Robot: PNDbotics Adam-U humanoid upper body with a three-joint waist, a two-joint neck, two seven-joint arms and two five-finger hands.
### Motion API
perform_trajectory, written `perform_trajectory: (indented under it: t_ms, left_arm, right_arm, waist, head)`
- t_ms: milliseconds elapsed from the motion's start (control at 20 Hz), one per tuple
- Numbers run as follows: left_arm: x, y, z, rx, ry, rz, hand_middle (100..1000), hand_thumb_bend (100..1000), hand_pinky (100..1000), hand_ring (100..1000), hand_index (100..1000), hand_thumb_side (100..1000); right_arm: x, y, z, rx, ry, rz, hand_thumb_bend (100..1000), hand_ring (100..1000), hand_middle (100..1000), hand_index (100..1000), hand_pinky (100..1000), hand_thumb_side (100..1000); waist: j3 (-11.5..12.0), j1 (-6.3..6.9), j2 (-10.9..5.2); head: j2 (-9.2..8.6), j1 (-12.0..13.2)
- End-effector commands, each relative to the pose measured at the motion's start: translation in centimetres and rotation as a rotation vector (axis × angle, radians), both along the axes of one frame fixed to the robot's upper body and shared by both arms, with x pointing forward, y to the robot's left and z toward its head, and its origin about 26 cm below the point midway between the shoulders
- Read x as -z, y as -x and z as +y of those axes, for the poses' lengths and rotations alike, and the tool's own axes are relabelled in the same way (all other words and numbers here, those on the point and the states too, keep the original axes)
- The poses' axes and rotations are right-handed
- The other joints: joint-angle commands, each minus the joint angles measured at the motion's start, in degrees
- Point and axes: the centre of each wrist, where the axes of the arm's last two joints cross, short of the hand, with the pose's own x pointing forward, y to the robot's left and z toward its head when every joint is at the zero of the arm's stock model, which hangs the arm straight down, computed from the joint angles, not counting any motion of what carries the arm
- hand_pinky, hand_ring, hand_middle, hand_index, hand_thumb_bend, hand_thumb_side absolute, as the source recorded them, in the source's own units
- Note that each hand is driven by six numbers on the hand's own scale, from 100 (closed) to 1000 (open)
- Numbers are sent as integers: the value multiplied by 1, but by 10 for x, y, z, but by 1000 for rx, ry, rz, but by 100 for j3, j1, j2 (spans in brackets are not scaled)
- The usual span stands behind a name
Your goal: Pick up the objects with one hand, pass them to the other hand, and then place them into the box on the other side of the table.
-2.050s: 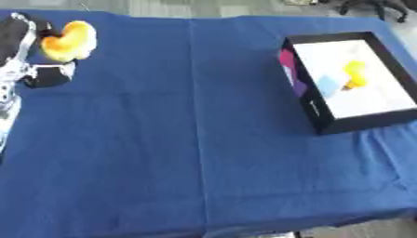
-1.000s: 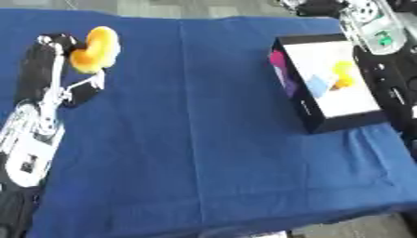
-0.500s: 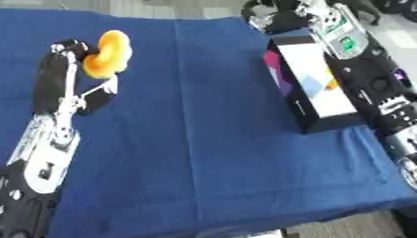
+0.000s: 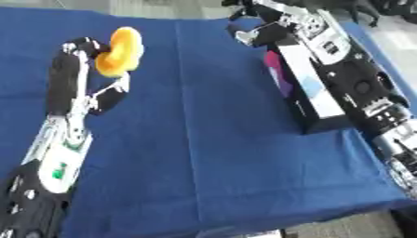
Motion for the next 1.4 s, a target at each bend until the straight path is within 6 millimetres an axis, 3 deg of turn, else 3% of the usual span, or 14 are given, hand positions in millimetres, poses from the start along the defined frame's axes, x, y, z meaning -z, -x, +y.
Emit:
perform_trajectory:
  t_ms: [50, 450, 600, 700, 950, 1200, 1400]
  left_arm:
    - [-8, 2, -10, 25, -3, -34, 452, 100, 667, 538, 521, 100]
    - [-2, 3, -18, 42, -47, -38, 452, 100, 669, 540, 522, 100]
    - [1, 1, -18, 32, -59, -32, 452, 100, 669, 540, 522, 100]
    - [3, 0, -18, 27, -64, -31, 453, 100, 669, 541, 522, 100]
    - [4, -1, -20, 24, -79, -41, 453, 100, 670, 541, 522, 100]
    - [2, 1, -24, 34, -74, -52, 452, 100, 670, 541, 521, 100]
    - [1, 2, -27, 40, -71, -66, 452, 100, 670, 541, 521, 100]
  right_arm:
    - [-14, -1, 0, -12, 41, -21, 100, 1000, 1000, 1000, 848, 198]
    - [-16, -6, 13, -84, 91, -4, 100, 1000, 1000, 1000, 851, 198]
    - [-18, -6, 16, -128, 105, 10, 100, 1000, 1000, 1000, 853, 283]
    - [-21, -5, 18, -162, 112, 19, 100, 1000, 1000, 1000, 856, 397]
    - [-24, -5, 23, -249, 154, 74, 100, 1000, 1000, 1000, 859, 586]
    - [-23, -8, 30, -279, 180, 111, 100, 1000, 1000, 1000, 860, 608]
    - [-20, -10, 33, -275, 210, 127, 100, 1000, 1000, 1000, 861, 684]
  waist:
    - [-5, -54, -79]
    - [7, -40, -37]
    - [-1, -34, -26]
    - [-6, -31, -19]
    - [-9, -25, -15]
    - [7, -26, -12]
    - [16, -34, -9]
  head:
    - [-10, -49]
    - [-10, -97]
    - [-10, -81]
    - [-10, -72]
    - [-10, -73]
    - [-10, -89]
    - [-10, -93]
